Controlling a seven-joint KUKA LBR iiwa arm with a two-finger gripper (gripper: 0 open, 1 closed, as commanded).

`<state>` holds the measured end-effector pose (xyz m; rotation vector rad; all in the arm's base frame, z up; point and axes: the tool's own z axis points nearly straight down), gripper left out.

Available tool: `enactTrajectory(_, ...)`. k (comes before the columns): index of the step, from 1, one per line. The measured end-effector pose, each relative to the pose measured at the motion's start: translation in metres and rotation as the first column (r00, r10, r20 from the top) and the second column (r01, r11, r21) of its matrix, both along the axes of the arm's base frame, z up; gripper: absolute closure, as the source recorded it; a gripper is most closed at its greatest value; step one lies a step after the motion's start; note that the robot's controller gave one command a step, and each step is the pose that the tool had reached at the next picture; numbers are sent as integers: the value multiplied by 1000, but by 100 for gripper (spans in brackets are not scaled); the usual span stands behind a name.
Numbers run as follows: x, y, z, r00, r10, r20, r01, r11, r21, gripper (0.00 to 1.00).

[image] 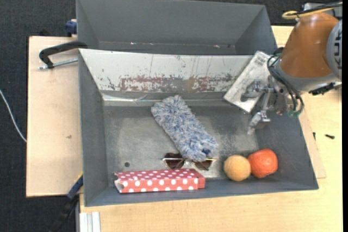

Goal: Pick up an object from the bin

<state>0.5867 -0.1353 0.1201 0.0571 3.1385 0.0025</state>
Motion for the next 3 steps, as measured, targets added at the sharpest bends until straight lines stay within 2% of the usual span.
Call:
enactTrajectory(1,-1,1,-36,999,-39,-5,39,999,1,0)
enactTrajectory(2,5,5,-17,999,-50,1,50,999,0,0)
enactTrajectory(3,-35,14,13,997,76,-3,-76,997,0,0)
